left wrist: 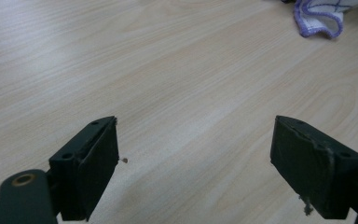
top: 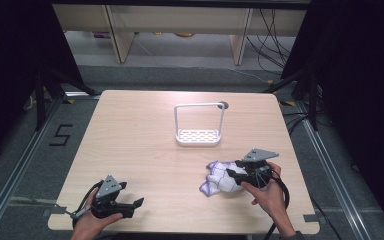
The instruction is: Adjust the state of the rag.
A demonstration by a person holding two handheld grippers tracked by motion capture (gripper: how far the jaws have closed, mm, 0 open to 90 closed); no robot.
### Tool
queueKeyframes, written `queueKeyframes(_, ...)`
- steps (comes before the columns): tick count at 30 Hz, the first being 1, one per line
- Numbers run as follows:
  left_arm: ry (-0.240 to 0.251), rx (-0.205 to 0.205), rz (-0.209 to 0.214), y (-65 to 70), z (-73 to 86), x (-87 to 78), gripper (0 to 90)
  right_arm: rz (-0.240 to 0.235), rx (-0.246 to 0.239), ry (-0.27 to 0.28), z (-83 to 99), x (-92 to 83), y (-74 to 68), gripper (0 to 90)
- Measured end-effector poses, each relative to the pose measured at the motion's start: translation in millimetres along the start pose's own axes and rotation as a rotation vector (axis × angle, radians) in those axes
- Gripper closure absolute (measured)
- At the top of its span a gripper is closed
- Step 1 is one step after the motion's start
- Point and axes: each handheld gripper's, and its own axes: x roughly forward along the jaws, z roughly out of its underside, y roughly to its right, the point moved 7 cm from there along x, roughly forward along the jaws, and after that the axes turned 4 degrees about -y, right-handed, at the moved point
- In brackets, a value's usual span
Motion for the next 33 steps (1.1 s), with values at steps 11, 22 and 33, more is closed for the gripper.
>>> queueKeyframes(11,0.020,-0.016,0.019,8.0,-4.5,6.8,14.9,-0.034,0.016,-0.068,-15.3,34.4,1.6,55.4)
queueKeyframes(22,0.019,-0.002,0.051,16.9,-9.2,12.6,14.9,-0.086,0.005,-0.106,-18.2,52.8,-0.7,86.2)
queueKeyframes(33,0.015,0.010,0.074,23.7,-13.5,19.6,14.9,-0.119,-0.042,0.003,-27.8,11.3,-12.2,89.2)
